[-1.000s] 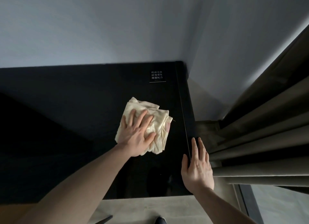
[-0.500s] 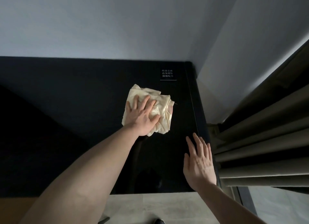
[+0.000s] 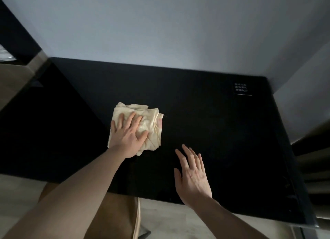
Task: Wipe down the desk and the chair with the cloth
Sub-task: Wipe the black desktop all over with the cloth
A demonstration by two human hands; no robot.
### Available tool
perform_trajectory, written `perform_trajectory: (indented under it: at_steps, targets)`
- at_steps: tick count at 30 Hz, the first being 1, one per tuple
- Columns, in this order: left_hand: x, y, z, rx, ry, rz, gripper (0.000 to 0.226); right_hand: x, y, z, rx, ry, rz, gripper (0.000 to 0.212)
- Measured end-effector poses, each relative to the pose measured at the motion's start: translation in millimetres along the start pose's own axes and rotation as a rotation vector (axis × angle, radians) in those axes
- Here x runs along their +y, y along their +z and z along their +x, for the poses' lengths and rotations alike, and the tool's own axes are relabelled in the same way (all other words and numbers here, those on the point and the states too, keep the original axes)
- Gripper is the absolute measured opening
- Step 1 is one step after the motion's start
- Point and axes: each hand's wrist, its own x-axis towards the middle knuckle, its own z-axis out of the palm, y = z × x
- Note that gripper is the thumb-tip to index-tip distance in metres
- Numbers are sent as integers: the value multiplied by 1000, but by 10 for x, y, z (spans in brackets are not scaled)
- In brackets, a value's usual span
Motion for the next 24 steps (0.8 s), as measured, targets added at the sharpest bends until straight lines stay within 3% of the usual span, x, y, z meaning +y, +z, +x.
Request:
perform_trajectory:
  at_steps: [7, 13, 24]
  targets:
    - [-1639, -95, -179, 16, -176, -15, 79, -921, 551, 305, -15, 31, 8, 60]
    - [-2767, -205, -65, 1, -296, -3, 78, -1073, 746, 355, 87, 132, -36, 59]
    - [-3671, -414, 404, -89, -501, -70, 86, -1087, 791, 344, 150, 127, -46, 61]
